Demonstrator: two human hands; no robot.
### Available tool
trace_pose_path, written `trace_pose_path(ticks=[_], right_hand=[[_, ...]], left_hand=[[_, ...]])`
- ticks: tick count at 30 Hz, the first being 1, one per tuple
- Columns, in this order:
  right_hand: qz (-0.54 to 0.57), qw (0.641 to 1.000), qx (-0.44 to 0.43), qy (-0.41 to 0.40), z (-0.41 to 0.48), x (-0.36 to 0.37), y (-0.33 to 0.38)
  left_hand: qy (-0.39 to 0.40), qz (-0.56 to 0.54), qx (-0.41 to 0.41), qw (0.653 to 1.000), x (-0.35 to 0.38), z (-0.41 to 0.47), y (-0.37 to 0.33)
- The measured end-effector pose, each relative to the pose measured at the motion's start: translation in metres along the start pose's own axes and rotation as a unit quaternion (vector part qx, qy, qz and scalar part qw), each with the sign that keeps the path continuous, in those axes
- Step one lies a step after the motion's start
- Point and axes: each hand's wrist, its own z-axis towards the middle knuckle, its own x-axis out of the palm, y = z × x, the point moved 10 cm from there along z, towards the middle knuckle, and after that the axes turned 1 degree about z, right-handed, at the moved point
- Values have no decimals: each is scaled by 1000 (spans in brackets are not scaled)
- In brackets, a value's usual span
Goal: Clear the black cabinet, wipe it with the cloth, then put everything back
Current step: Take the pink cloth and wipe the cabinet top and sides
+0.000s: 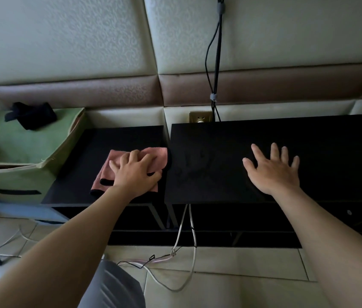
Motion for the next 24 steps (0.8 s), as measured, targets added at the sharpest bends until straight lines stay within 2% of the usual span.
trace_pose_path(ticks=[5,7,10,14,17,19,20,22,23,24], right_hand=[[13,1000,-13,-1,-1,0,-1],[13,1000,-17,-1,0,-1,-1],[10,1000,-17,0,-1,-1,-1],[11,1000,-19,1,-3,-2,0],[15,1000,-24,4,-5,-2,0],[15,1000,-26,3,-4,-2,0],[13,1000,-27,2,-4,-2,0],[13,999,-30,1,-4,-2,0],[14,999,-31,1,-4,-2,0],[15,999,-32,1,-5,-2,-1]], left_hand=[[-72,-73,-36,994,-18,-2,-2],[-119,-134,-48,983,-32,-5,-6],[-144,-236,-16,961,-52,-10,-38],[-60,-358,-9,932,-38,-21,-87],[13,-294,0,956,-8,-36,-120],[35,-310,-17,950,-1,-38,-120],[51,-364,-37,929,0,-37,-116],[95,-521,-88,844,-2,-40,-111],[98,-564,-101,813,-6,-43,-109],[102,-582,-117,798,-6,-43,-105]])
